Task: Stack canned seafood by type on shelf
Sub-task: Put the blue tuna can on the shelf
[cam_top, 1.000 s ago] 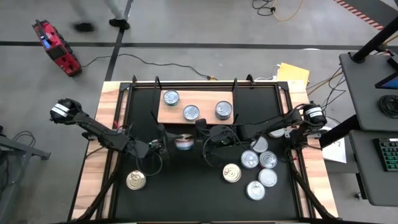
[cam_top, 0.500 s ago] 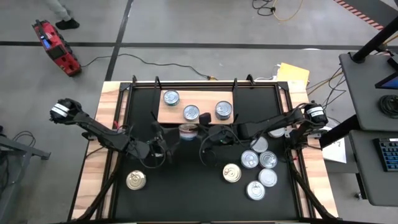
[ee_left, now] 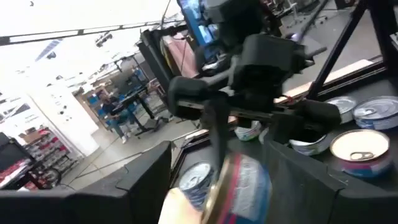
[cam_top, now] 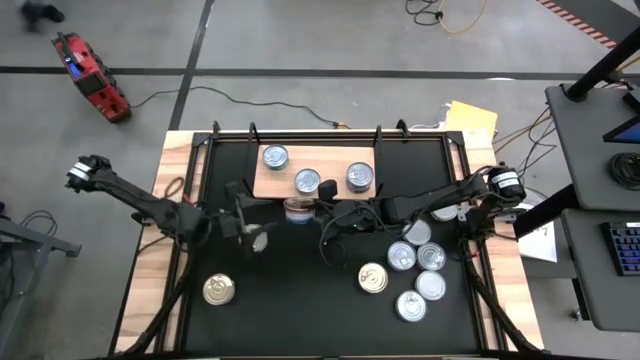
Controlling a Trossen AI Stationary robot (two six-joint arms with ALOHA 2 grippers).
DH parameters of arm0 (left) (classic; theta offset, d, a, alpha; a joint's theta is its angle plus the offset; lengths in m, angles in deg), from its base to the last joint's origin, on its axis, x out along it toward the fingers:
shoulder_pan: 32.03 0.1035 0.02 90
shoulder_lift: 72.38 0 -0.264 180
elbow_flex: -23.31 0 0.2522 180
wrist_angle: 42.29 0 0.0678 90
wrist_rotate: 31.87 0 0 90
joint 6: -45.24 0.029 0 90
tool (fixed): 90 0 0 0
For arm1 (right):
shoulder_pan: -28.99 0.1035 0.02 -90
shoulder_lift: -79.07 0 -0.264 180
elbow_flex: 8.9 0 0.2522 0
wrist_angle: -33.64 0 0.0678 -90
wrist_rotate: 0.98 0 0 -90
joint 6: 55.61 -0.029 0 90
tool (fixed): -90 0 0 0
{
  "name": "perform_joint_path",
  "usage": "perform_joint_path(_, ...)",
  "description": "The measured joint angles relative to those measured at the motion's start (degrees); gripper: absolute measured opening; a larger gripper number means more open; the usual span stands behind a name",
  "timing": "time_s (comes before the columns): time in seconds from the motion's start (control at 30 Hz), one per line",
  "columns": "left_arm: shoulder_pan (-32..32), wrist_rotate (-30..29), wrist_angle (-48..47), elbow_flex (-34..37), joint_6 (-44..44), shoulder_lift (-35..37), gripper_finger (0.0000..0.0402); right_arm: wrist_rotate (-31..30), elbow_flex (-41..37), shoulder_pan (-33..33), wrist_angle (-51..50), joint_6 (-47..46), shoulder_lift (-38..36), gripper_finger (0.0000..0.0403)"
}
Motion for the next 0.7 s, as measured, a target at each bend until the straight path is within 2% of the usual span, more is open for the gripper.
perform_joint_path(0.13, 0.0, 4.0, -4.5, 0.1, -0.6, 6.3, 0.0233, 0.0, 0.2, -0.3, 3.6, 2.8, 2.3, 0.0179)
perform_joint_path(0.33, 0.0, 9.7, -4.4, -0.4, -5.0, 14.3, 0.0232, 0.0, 3.9, -1.8, 4.1, 3.6, 6.0, 0.0179)
perform_joint_path(0.4, 0.0, 9.8, -4.5, -0.4, -5.1, 16.1, 0.0232, -0.1, 5.4, -2.3, 4.0, 3.8, 7.5, 0.0179)
perform_joint_path(0.6, 0.0, 1.2, -5.4, -0.4, -4.8, 18.0, 0.0232, 0.0, 9.7, -2.6, 3.0, 5.2, 12.6, 0.0179)
perform_joint_path(0.7, -0.1, -8.8, -7.3, -0.4, -10.2, 17.9, 0.0232, -1.2, 11.6, -2.7, 3.1, 5.8, 14.8, 0.0179)
